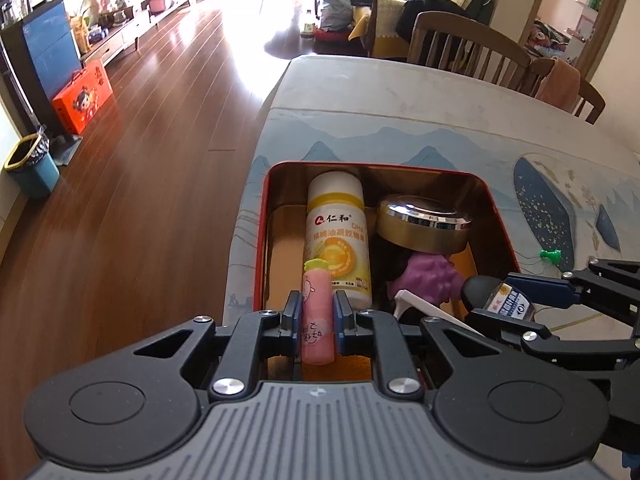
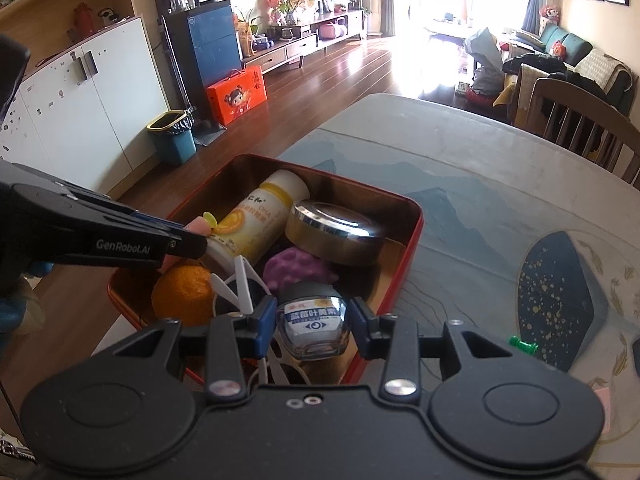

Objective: Organize rigid objects
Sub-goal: 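Carry the pink tube and clear bottle over the red box with both grippers, then open both grippers to drop the tube and bottle into the box, then move the left gripper toward the green chess piece while the right approaches the pink sponge, then close the left gripper on the chess piece while the right grasps the pink sponge, then carry the chess piece and pink sponge over the red box with both grippers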

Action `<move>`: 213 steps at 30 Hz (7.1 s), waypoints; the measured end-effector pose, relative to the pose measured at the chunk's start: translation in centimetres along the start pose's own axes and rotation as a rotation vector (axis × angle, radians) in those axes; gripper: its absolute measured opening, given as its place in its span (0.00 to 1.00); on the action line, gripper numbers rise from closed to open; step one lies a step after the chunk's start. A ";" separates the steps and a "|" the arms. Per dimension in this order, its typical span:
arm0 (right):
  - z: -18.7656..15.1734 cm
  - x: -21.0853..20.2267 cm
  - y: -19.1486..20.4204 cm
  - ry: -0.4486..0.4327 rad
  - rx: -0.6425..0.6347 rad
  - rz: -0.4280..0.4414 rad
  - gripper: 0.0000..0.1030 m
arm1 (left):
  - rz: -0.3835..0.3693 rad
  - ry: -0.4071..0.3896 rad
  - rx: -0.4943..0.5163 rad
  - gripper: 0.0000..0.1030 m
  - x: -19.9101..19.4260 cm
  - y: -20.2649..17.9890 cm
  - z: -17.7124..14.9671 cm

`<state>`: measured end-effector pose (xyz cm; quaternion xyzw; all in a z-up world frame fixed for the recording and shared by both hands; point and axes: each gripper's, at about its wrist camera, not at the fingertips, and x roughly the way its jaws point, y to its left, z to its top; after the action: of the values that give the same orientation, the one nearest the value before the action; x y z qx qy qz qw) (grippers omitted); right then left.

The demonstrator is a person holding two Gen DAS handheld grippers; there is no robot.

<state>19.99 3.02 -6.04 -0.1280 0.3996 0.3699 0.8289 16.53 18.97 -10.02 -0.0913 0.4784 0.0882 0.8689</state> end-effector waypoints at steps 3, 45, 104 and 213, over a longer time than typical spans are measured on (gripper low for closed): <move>-0.1 -0.1 -0.1 0.000 0.002 0.000 0.37 | 0.003 0.000 -0.011 0.15 0.1 0.3 -0.1; -1.7 -11.3 -2.8 -0.211 0.061 0.010 0.73 | -0.092 -0.214 0.063 0.68 -8.5 -6.7 -0.5; -9.9 -4.9 -20.3 0.030 0.053 -0.039 0.75 | -0.010 -0.063 0.100 0.78 8.4 -25.3 0.8; 0.2 -1.9 1.0 -0.038 -0.030 -0.047 0.39 | -0.005 -0.070 0.009 0.24 -2.3 -0.4 -1.6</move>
<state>18.64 2.84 -4.39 -0.1428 0.3749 0.3587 0.8428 14.10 18.01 -8.91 -0.0855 0.4480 0.0870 0.8856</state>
